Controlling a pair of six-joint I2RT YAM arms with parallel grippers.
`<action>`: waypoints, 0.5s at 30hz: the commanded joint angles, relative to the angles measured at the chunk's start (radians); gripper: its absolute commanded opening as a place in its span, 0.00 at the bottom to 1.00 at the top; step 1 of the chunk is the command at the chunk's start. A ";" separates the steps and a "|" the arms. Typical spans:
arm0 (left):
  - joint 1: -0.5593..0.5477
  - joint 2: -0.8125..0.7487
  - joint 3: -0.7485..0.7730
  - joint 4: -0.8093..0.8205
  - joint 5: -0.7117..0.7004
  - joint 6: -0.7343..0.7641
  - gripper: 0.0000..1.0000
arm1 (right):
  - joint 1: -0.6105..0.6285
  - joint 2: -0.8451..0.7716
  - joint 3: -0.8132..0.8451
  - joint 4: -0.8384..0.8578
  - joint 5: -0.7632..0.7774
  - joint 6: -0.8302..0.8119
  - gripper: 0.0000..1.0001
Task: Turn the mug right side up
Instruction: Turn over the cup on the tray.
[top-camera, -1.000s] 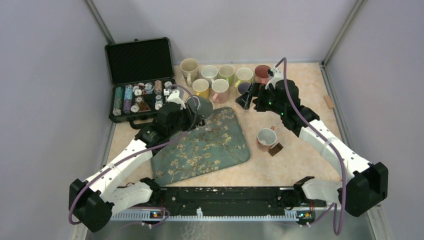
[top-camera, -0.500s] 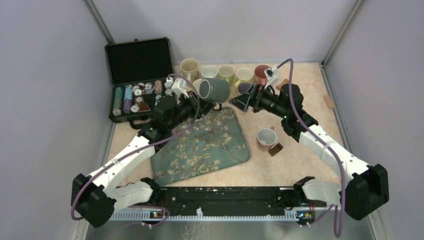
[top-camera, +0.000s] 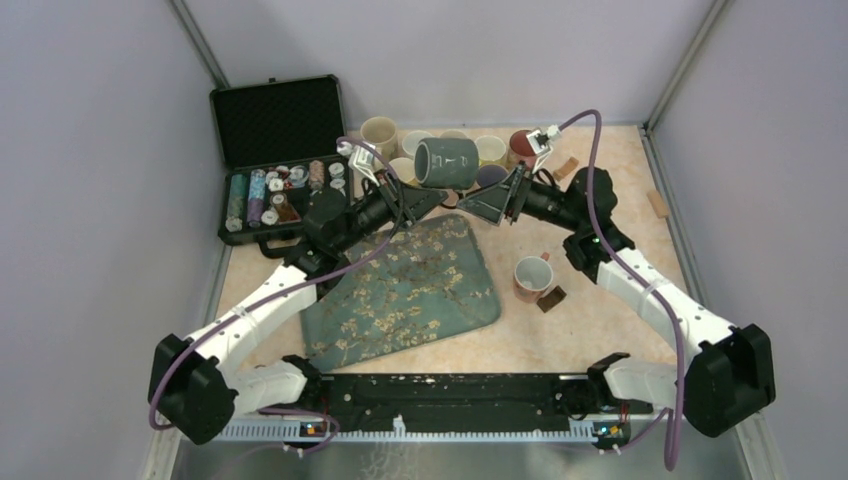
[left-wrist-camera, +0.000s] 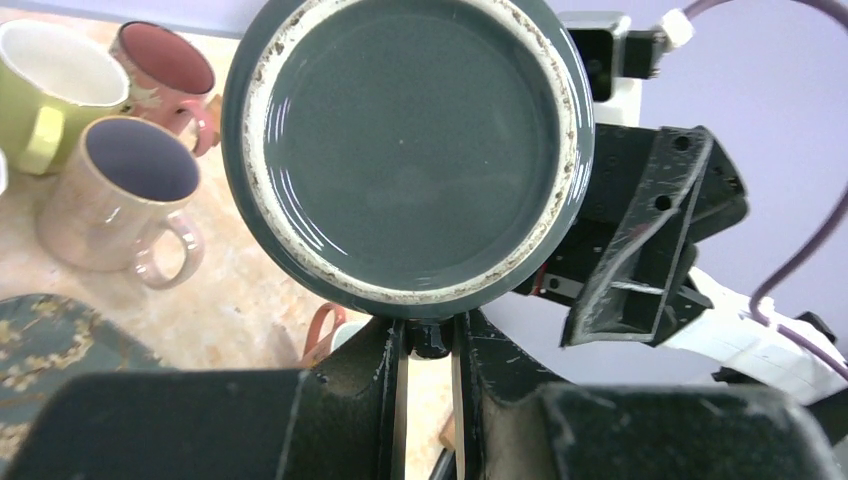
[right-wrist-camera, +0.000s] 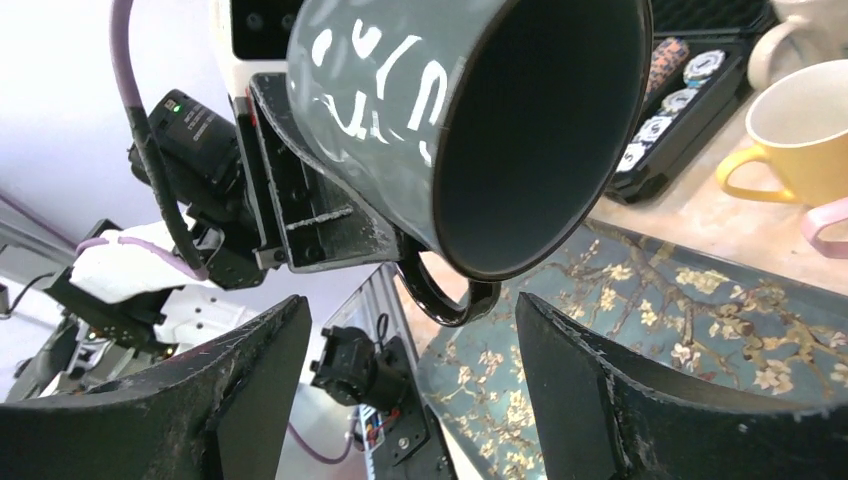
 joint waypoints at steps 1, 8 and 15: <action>0.006 0.002 0.072 0.254 0.068 -0.045 0.00 | -0.013 0.030 0.009 0.092 -0.071 0.035 0.73; 0.007 0.038 0.077 0.314 0.108 -0.073 0.00 | -0.015 0.061 0.010 0.197 -0.111 0.125 0.63; 0.007 0.079 0.072 0.391 0.128 -0.104 0.00 | -0.014 0.098 -0.003 0.312 -0.151 0.221 0.49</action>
